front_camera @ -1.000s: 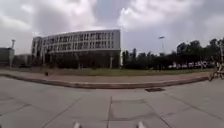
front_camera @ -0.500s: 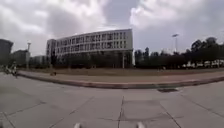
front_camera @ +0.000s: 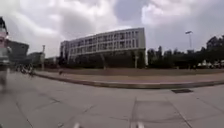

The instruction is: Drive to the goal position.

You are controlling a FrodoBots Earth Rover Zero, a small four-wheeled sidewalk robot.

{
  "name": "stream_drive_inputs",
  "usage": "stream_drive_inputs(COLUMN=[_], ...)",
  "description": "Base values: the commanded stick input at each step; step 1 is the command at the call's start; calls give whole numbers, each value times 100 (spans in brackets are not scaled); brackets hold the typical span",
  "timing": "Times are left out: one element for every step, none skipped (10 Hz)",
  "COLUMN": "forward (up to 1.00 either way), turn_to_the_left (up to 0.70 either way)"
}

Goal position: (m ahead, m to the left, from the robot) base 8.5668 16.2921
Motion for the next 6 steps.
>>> stream_drive_inputs(forward=[0, 0, 0, 0, 0, 0], turn_to_the_left=[60, 60, 60, 60, 60, 60])
